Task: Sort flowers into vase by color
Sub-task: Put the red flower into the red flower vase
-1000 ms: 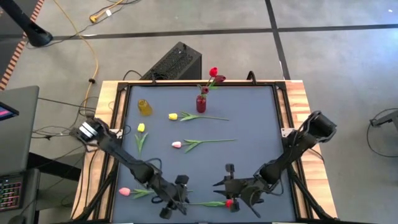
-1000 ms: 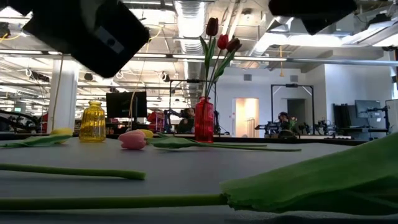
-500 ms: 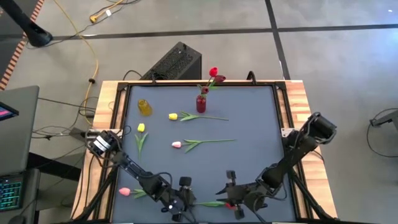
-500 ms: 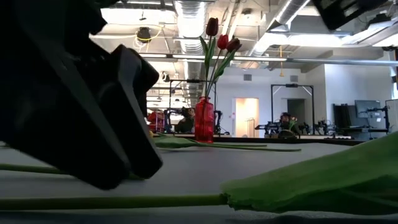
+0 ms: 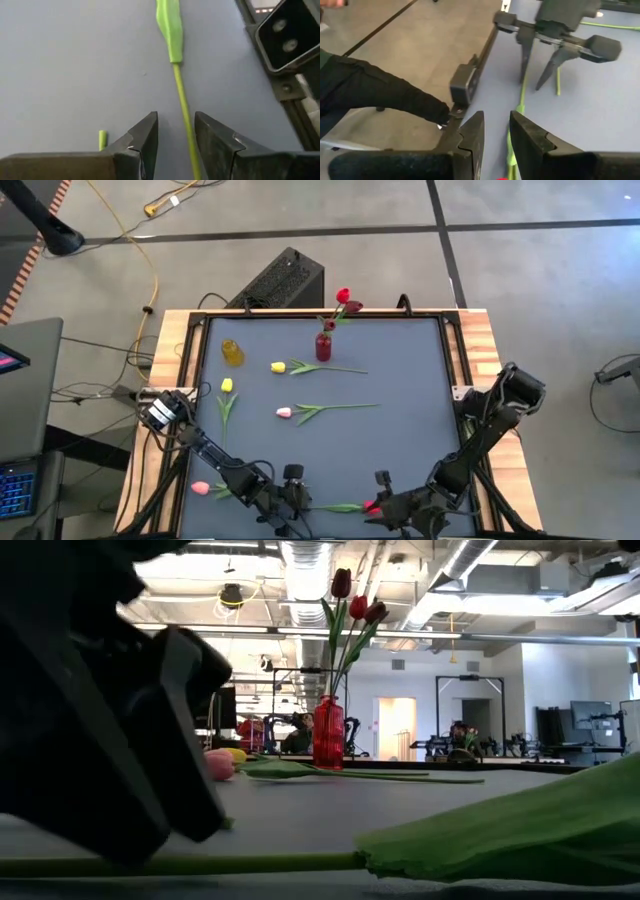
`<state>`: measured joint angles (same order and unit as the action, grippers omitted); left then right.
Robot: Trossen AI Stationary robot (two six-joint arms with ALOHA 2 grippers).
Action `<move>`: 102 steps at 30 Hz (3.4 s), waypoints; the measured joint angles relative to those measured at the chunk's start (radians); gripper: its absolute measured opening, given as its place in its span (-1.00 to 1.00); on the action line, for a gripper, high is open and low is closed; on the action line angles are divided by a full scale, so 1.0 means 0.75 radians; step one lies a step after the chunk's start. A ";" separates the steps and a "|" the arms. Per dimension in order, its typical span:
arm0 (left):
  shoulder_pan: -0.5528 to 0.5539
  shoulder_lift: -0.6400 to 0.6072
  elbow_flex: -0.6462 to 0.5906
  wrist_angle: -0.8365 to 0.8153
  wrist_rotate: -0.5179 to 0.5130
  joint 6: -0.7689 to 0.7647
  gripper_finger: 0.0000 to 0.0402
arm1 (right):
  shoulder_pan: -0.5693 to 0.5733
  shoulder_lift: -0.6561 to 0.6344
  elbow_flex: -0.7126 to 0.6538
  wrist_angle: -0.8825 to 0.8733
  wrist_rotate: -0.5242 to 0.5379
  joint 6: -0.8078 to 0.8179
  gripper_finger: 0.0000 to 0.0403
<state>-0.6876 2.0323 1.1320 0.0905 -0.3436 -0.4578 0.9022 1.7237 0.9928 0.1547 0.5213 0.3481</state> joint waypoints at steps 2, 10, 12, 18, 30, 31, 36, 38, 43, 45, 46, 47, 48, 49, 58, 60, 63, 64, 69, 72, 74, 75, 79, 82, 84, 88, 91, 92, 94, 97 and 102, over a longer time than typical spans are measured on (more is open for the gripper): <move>0.001 0.000 -0.010 -0.011 0.027 -0.007 -0.45 | 0.017 0.000 0.000 0.000 0.001 0.004 -0.42; 0.001 -0.009 -0.005 -0.138 0.080 -0.010 -0.71 | 0.065 0.000 0.000 0.004 0.005 0.005 -0.42; 0.001 -0.010 -0.004 -0.163 0.100 -0.010 -0.78 | 0.074 0.000 0.000 0.004 0.005 0.005 -0.42; -0.001 -0.009 -0.006 -0.171 0.029 -0.038 -0.98 | 0.082 -0.001 0.000 0.005 0.005 0.005 -0.42; 0.052 0.002 0.028 0.033 -0.107 0.110 -1.00 | 0.081 -0.001 0.000 0.005 0.006 0.062 -0.42; 0.057 0.001 0.038 0.020 -0.107 0.121 -1.00 | 0.081 -0.001 0.000 0.005 0.005 0.063 -0.42; 0.093 0.001 0.101 -0.113 -0.112 0.132 -1.00 | 0.081 -0.001 0.000 0.005 0.005 0.063 -0.42; 0.112 0.000 0.136 -0.178 -0.113 0.145 -1.00 | 0.081 -0.001 0.000 0.005 0.005 0.063 -0.42; 0.158 -0.003 0.225 -0.302 -0.123 0.234 -1.00 | 0.081 -0.001 0.000 0.005 0.005 0.063 -0.42; 0.173 -0.004 0.246 -0.359 -0.167 0.233 -1.00 | 0.085 -0.001 0.000 0.005 0.005 0.086 -0.42; 0.178 -0.006 0.253 -0.385 -0.204 0.221 -1.00 | 0.089 -0.001 0.000 0.005 0.005 0.093 -0.42; 0.181 -0.017 0.253 -0.419 -0.250 0.206 -1.00 | 0.094 -0.001 0.000 0.006 0.005 0.094 -0.42; 0.186 -0.028 0.253 -0.459 -0.297 0.184 -1.00 | 0.103 -0.001 0.000 0.008 0.005 0.095 -0.42; 0.190 -0.046 0.253 -0.493 -0.341 0.160 -1.00 | 0.113 -0.001 0.000 0.009 0.005 0.099 -0.42; 0.183 -0.284 0.255 -0.799 -0.713 0.018 -1.00 | 0.185 -0.001 0.000 0.010 0.055 0.119 -0.42; 0.176 -0.332 0.256 -0.779 -0.799 0.031 -1.00 | 0.183 -0.001 0.000 0.008 0.073 0.119 -0.42; 0.152 -0.406 0.194 -0.603 -0.909 0.055 -1.00 | 0.169 -0.001 0.000 0.005 0.092 0.116 -0.42; 0.139 -0.437 0.152 -0.485 -0.919 0.096 -1.00 | 0.163 -0.001 0.000 0.004 0.101 0.105 -0.42; 0.106 -0.554 -0.112 0.252 -0.804 0.415 -1.00 | 0.161 -0.001 0.000 0.000 0.121 0.050 -0.42; 0.123 -0.600 -0.256 0.690 -0.665 0.550 -1.00 | 0.160 -0.001 0.000 0.000 0.144 0.037 -0.42; 0.148 -0.604 -0.342 0.957 -0.552 0.616 -1.00 | 0.155 -0.001 0.000 0.004 0.176 0.012 -0.42; 0.163 -0.604 -0.383 1.069 -0.474 0.636 -1.00 | 0.149 -0.001 0.000 0.009 0.214 -0.010 -0.42; 0.246 -0.591 -0.529 1.445 -0.159 0.635 -1.00 | 0.135 -0.001 0.000 0.025 0.342 -0.125 -0.42; 0.313 -0.589 -0.620 1.642 0.015 0.643 -1.00 | 0.114 -0.001 0.000 0.041 0.391 -0.272 -0.42; 0.355 -0.589 -0.676 1.801 0.091 0.692 -1.00 | 0.081 -0.005 0.000 0.044 0.389 -0.371 -0.42; 0.488 -0.596 -0.752 1.966 0.220 0.749 -1.00 | -0.031 -0.017 -0.001 0.018 0.369 -0.477 -0.42; 0.618 -0.604 -0.763 1.963 0.320 0.700 -1.00 | -0.124 -0.036 -0.033 0.001 0.287 -0.503 -0.42; 0.664 -0.605 -0.762 1.968 0.352 0.679 -1.00 | -0.154 -0.048 -0.052 -0.002 0.247 -0.503 -0.42; 0.747 -0.606 -0.762 1.967 0.410 0.634 -1.00 | -0.211 -0.084 -0.104 -0.005 0.180 -0.479 -0.42; 0.870 -0.610 -0.762 1.965 0.429 0.593 -1.00 | -0.276 -0.159 -0.199 0.017 0.146 -0.420 -0.42; 1.074 -0.611 -0.762 1.967 0.451 0.502 -1.00 | -0.344 -0.303 -0.377 0.125 0.146 -0.384 -0.42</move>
<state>0.1178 1.5738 0.5602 1.5657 -0.0055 -0.0814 0.6443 1.4962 0.7098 0.2486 0.6308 0.0602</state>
